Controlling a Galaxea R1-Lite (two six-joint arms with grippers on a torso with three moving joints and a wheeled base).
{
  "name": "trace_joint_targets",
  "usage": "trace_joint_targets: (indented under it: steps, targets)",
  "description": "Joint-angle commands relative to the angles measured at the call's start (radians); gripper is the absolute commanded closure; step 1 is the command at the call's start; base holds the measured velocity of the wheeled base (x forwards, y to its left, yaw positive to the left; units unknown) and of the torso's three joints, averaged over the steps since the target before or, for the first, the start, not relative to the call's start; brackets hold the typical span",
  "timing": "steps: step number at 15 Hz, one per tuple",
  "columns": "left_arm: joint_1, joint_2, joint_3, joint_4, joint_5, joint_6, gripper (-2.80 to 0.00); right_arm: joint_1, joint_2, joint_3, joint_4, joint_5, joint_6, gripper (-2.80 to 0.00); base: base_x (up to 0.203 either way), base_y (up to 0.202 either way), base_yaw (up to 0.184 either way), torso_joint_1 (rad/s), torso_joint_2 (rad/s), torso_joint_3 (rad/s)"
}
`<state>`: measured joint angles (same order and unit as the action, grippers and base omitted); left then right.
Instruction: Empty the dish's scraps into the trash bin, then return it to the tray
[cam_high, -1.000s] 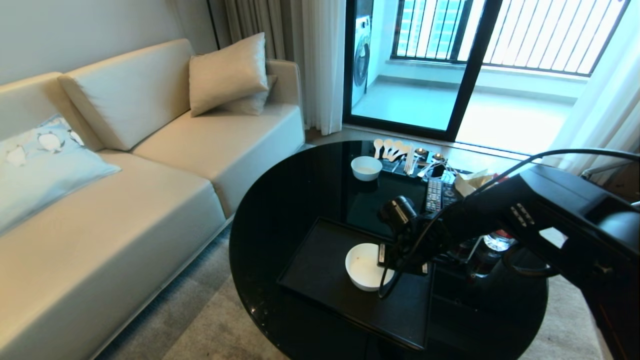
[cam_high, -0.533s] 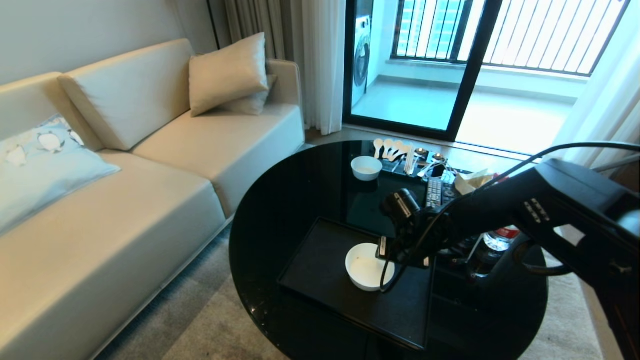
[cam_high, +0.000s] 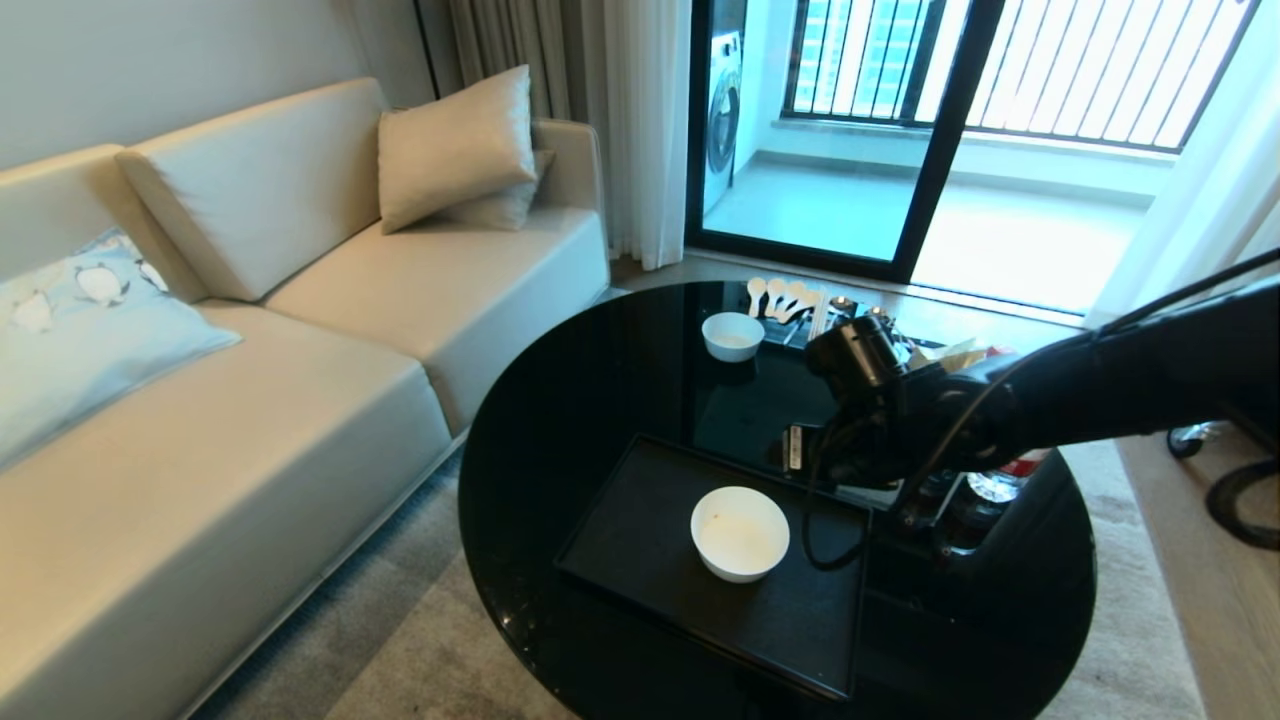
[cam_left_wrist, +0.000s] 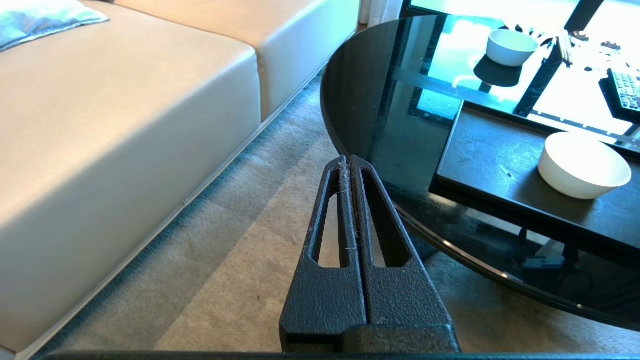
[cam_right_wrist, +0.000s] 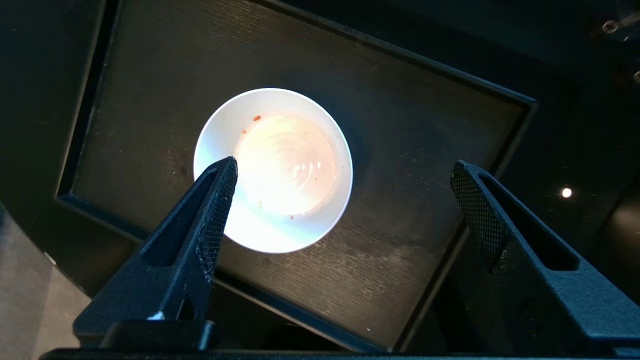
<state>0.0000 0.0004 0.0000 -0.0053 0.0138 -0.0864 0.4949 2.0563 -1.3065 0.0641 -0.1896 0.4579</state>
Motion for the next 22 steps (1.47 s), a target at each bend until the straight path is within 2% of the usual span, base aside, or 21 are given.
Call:
trace_joint_targets:
  steps: [1, 3, 7, 8, 13, 20, 22]
  targets:
    - [0.0, 0.0, 0.0, -0.001, 0.0, -0.001, 0.0, -0.001, -0.163, 0.096, -0.037, -0.002, -0.052, -2.8, 0.0, 0.0, 0.0, 0.0, 0.0, 0.0]
    - [0.0, 0.0, 0.0, -0.001, 0.0, -0.001, 0.0, -0.001, -0.252, 0.175, -0.072, -0.002, -0.09, -2.8, 0.0, 0.0, 0.0, 0.0, 0.0, 0.0]
    - [0.0, 0.0, 0.0, -0.001, 0.0, -0.001, 0.0, -0.001, -0.404, 0.297, -0.088, -0.002, -0.116, -2.8, 0.0, 0.0, 0.0, 0.0, 0.0, 0.0]
    - [0.0, 0.0, 0.0, -0.001, 0.0, -0.001, 0.0, -0.003, -0.438, 0.329, -0.089, -0.002, -0.128, 0.0, 0.0, 0.0, 0.0, 0.0, 0.0, 0.0]
    - [0.0, 0.0, 0.0, -0.001, 0.0, -0.001, 0.0, -0.031, -0.594, 0.461, -0.089, -0.004, -0.168, 0.0, 0.0, 0.0, 0.0, 0.0, 0.0, 0.0]
    - [0.0, 0.0, 0.0, -0.001, 0.0, -0.001, 0.0, -0.114, -0.886, 0.719, -0.089, -0.034, -0.243, 0.0, 0.0, 0.0, 0.0, 0.0, 0.0, 0.0]
    - [0.0, 0.0, 0.0, -0.001, 0.0, 0.0, 0.0, -0.162, -0.944, 0.802, -0.109, -0.049, -0.28, 0.0, 0.0, 0.0, 0.0, 0.0, 0.0, 0.0]
